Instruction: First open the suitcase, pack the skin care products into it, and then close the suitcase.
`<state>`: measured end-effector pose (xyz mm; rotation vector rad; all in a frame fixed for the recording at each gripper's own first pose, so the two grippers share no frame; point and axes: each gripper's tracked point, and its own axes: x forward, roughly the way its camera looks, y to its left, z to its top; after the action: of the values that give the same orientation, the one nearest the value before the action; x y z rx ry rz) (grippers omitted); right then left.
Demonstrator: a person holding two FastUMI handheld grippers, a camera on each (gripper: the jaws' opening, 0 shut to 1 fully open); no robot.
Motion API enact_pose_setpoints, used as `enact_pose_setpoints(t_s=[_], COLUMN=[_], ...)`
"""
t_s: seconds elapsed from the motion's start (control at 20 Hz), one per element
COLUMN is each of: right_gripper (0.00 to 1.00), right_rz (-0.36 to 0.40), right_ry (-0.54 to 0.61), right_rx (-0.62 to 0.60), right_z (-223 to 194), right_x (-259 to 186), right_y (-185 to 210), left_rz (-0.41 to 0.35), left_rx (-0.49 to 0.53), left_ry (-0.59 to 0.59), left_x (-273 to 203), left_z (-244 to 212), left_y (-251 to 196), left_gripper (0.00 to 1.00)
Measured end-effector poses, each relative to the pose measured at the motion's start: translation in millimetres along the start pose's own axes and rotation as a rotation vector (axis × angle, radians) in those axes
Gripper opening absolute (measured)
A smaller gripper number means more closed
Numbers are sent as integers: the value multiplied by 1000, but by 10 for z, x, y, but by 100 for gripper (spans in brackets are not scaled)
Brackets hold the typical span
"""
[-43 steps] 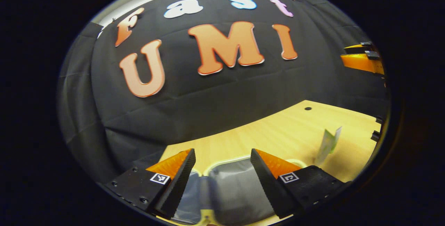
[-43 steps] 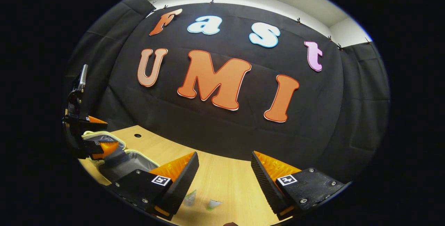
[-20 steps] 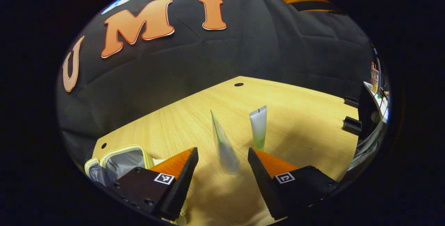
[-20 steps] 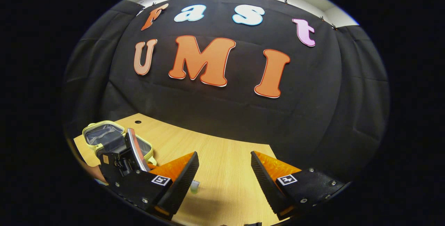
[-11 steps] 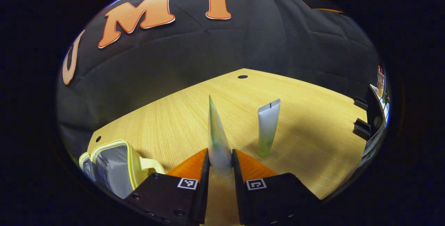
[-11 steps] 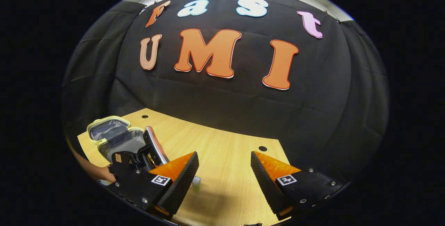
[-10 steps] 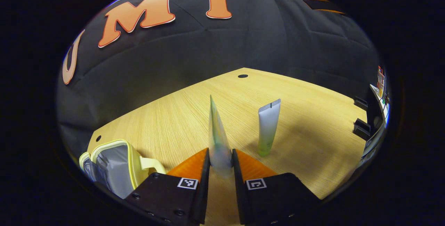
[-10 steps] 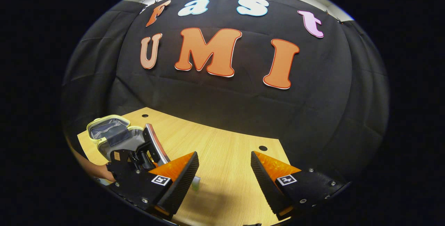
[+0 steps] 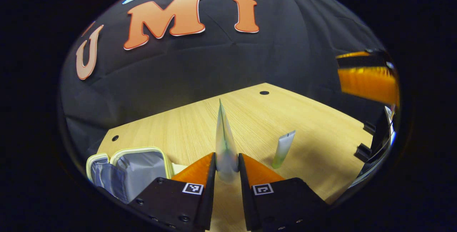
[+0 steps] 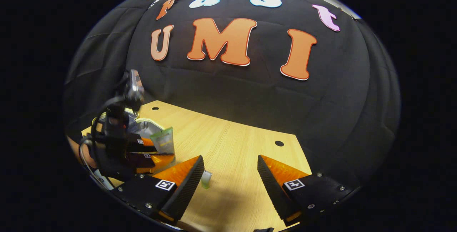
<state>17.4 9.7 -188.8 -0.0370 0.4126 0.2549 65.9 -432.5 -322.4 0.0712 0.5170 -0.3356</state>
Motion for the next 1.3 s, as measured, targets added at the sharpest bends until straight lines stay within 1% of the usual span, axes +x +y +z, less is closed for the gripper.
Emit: enact_pose_setpoints(t_s=[0.15, 0.35, 0.45, 0.55, 0.65, 0.75, 0.8, 0.85, 0.9, 0.95, 1.0, 1.05, 1.1, 1.15, 1.2, 1.25, 1.3], right_gripper=[95, 94, 94, 91, 87, 79, 71, 68, 63, 61, 56, 61, 49, 48, 40, 38, 36], right_rz=[26, 53, 68, 89, 105, 122, 129, 134, 144, 150, 157, 152, 145, 139, 144, 149, 145], right_ry=[26, 68, 104, 152, 188, 228, 248, 266, 275, 286, 292, 297, 303, 308, 313, 318, 311], right_rx=[8, 15, 22, 37, 44, 39, 33, 30, 34, 38, 41, 38, 34, 35, 46, 57, 66], right_z=[-144, -389, -557, -727, -888, -1074, -1170, -1237, -1285, -1314, -1354, -1380, -1416, -1434, -1463, -1470, -1441], right_x=[111, 282, 388, 490, 584, 670, 708, 741, 775, 810, 852, 899, 945, 1004, 1025, 1045, 1073], right_y=[106, 262, 323, 414, 485, 548, 570, 594, 628, 652, 679, 687, 679, 683, 712, 727, 737], left_rz=[34, 77, 109, 138, 167, 190, 205, 217, 233, 247, 261, 274, 287, 298, 308, 316, 322], left_rx=[-4, -43, -51, -49, -42, -49, -53, -56, -58, -62, -65, -68, -70, -73, -76, -79, -81], left_ry=[2, -16, -25, -31, -34, -40, -38, -33, -27, -22, -18, -16, -11, -5, 1, 6, 11], left_x=[-179, -428, -550, -676, -778, -896, -943, -977, -1020, -1071, -1123, -1171, -1217, -1252, -1293, -1318, -1345], left_z=[36, 163, 225, 275, 310, 330, 323, 305, 297, 266, 261, 242, 199, 182, 150, 130, 115], left_y=[174, 425, 559, 688, 806, 893, 940, 984, 1022, 1072, 1112, 1162, 1216, 1257, 1302, 1347, 1387], left_gripper=[36, 36, 36, 35, 35, 35, 35, 35, 35, 35, 35, 35, 35, 35, 35, 36, 35])
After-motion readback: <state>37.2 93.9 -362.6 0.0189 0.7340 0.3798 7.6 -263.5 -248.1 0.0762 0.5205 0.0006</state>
